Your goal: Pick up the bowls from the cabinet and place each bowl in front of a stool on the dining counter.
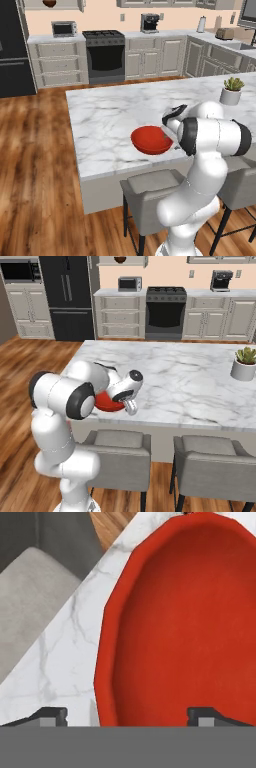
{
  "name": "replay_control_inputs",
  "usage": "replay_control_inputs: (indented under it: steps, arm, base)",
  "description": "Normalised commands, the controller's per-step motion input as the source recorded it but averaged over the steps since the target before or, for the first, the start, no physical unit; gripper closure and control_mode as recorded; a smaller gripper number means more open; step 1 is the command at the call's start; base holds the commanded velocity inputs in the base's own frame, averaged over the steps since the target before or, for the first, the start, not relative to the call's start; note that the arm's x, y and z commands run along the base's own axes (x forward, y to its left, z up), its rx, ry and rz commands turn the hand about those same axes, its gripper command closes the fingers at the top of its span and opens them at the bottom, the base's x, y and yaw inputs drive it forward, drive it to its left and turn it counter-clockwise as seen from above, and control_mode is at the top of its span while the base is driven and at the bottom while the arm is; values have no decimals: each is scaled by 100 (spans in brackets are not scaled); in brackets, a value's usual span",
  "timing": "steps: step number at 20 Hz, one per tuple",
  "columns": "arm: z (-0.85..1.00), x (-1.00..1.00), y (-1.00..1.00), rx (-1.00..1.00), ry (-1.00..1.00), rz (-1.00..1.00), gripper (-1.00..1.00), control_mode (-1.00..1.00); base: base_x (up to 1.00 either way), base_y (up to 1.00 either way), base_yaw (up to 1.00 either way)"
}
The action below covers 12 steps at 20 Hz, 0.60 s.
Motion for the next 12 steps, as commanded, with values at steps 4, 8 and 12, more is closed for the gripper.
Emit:
replay_control_inputs:
  steps: [4, 8, 12]
  arm:
    - [90, -58, 45, -31, 2, 5, -100, -100]
    - [100, -96, 25, -27, 3, 17, -100, -100]
    - [100, -97, 15, -19, 14, 28, -100, -100]
  base:
    - [0, 0, 0]
    - [0, 0, 0]
    - [0, 0, 0]
